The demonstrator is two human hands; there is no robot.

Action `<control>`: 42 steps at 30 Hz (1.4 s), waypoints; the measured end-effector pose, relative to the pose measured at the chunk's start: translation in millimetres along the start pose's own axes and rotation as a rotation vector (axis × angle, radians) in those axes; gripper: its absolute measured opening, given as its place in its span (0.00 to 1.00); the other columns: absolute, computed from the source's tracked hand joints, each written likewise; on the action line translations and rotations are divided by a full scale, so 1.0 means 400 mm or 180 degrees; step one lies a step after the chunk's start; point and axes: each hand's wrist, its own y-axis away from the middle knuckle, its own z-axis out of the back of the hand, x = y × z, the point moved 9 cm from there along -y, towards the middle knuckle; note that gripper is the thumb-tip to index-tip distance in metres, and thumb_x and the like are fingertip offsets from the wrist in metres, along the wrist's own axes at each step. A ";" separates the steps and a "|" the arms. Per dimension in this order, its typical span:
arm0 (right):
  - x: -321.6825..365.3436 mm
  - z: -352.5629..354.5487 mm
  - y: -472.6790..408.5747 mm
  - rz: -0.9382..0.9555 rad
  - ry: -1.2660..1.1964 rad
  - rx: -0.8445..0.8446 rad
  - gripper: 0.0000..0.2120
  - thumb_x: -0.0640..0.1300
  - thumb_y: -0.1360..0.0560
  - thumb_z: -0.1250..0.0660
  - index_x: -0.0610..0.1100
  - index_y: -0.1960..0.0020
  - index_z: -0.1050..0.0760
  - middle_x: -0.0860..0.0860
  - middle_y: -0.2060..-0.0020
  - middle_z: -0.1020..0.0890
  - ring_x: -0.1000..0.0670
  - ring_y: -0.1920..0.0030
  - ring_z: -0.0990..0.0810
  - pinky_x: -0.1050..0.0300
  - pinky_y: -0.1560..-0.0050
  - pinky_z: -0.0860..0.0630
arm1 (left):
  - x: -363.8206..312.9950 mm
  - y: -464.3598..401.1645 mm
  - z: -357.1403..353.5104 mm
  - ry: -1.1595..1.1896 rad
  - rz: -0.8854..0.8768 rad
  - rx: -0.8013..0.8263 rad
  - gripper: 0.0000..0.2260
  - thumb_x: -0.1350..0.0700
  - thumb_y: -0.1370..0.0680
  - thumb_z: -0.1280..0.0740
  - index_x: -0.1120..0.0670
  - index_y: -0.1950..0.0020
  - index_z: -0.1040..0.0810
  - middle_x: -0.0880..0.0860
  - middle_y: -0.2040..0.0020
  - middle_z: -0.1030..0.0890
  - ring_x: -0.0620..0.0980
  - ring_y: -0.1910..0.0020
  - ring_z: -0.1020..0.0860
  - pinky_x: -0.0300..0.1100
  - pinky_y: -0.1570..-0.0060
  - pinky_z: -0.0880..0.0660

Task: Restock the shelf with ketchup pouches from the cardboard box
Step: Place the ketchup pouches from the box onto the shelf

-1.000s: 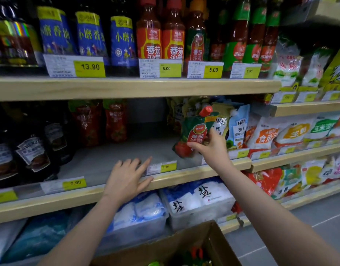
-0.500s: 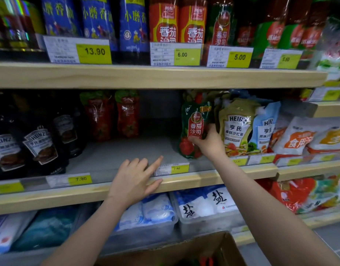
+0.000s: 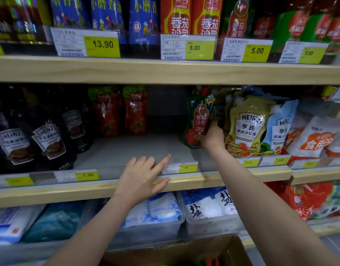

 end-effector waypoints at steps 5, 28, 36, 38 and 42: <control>0.001 -0.004 0.004 0.0071 -0.0094 0.0110 0.33 0.42 0.34 0.25 0.39 0.35 0.38 0.41 0.38 0.24 0.41 0.38 0.25 0.48 0.41 0.28 | -0.001 0.001 0.001 -0.0004 -0.0019 -0.0093 0.25 0.40 0.25 0.45 0.51 0.33 0.31 0.52 0.64 0.26 0.53 0.67 0.27 0.45 0.68 0.32; -0.564 0.082 0.794 -0.0468 0.0481 0.1404 0.24 0.46 0.22 0.41 0.55 0.28 0.43 0.51 0.30 0.32 0.50 0.34 0.29 0.57 0.34 0.33 | -0.407 0.272 -0.057 0.2403 -0.0206 0.0855 0.21 0.47 0.25 0.42 0.51 0.34 0.32 0.50 0.42 0.22 0.46 0.45 0.24 0.39 0.53 0.23; -0.597 0.060 0.825 -0.0479 0.0714 0.1392 0.26 0.49 0.20 0.49 0.66 0.30 0.60 0.46 0.42 0.22 0.49 0.47 0.21 0.54 0.44 0.25 | -0.581 0.503 -0.353 0.2183 0.0247 0.2985 0.30 0.39 0.23 0.42 0.52 0.26 0.43 0.51 0.31 0.31 0.48 0.35 0.29 0.40 0.43 0.27; -0.597 0.057 0.827 -0.0430 0.0733 0.1396 0.26 0.49 0.20 0.49 0.68 0.31 0.60 0.46 0.42 0.21 0.48 0.48 0.20 0.52 0.44 0.24 | -0.600 0.533 -0.407 0.1871 0.0273 0.3348 0.34 0.34 0.26 0.42 0.54 0.27 0.41 0.54 0.35 0.27 0.51 0.38 0.26 0.43 0.44 0.27; -0.600 0.058 0.824 -0.0456 0.0753 0.1379 0.26 0.49 0.20 0.49 0.67 0.31 0.59 0.47 0.41 0.22 0.49 0.46 0.21 0.54 0.43 0.25 | -0.638 0.565 -0.472 0.1570 0.0069 0.3697 0.39 0.29 0.29 0.45 0.53 0.27 0.41 0.54 0.39 0.23 0.54 0.38 0.27 0.48 0.35 0.33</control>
